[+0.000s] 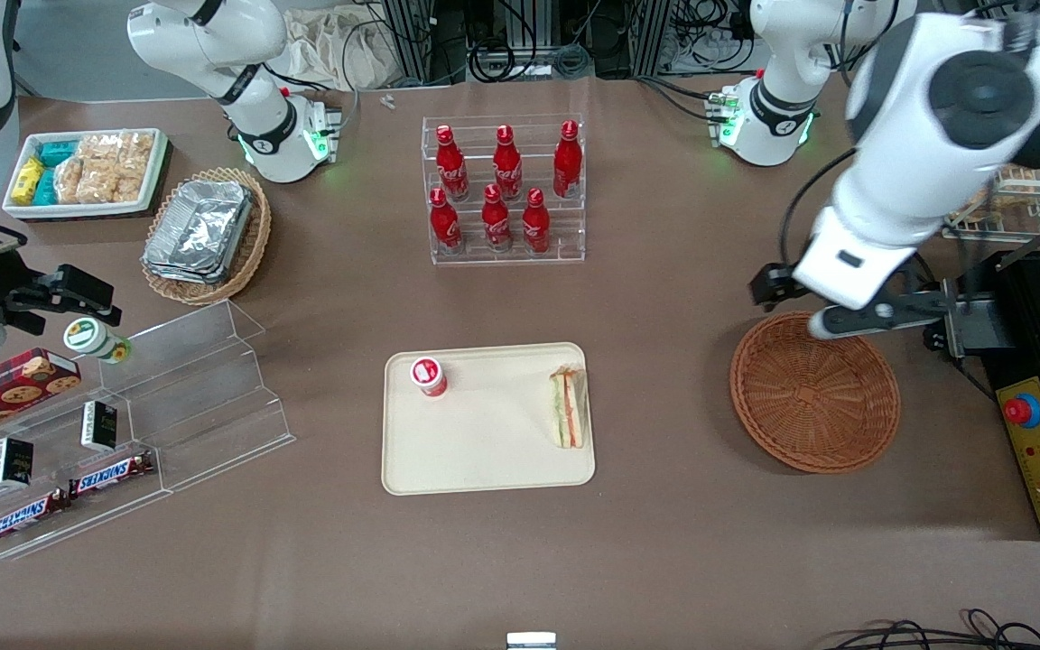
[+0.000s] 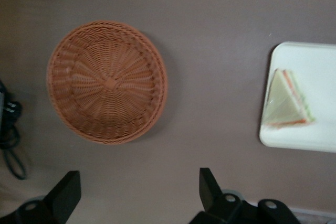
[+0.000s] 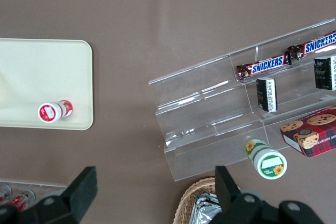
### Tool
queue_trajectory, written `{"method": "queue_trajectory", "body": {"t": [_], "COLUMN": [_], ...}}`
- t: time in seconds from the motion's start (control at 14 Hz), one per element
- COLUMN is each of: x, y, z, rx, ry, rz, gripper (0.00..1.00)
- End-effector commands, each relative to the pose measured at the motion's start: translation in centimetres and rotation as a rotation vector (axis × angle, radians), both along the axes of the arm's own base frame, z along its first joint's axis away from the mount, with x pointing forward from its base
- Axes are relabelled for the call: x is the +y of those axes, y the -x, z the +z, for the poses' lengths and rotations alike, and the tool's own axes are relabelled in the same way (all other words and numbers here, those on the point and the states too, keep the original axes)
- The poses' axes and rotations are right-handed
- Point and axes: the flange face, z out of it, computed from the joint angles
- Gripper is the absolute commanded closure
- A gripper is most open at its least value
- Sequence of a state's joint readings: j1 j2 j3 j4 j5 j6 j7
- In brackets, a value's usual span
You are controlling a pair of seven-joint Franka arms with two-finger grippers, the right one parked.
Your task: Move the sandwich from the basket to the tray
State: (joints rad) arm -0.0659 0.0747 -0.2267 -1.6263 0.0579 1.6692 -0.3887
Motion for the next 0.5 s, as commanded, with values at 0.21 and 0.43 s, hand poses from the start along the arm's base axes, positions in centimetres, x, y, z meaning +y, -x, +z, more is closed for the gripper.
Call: {"method": "queue_trajectory", "body": {"t": [0.21, 0.43], "x": [9.7, 11.7], "y": [1.6, 0.8], "z": [2.3, 3.1], "rx": [0.076, 0.054], "ry": [0.013, 0.006], "rz": [-0.190, -0.171], "gripper": [0.00, 0.00]}}
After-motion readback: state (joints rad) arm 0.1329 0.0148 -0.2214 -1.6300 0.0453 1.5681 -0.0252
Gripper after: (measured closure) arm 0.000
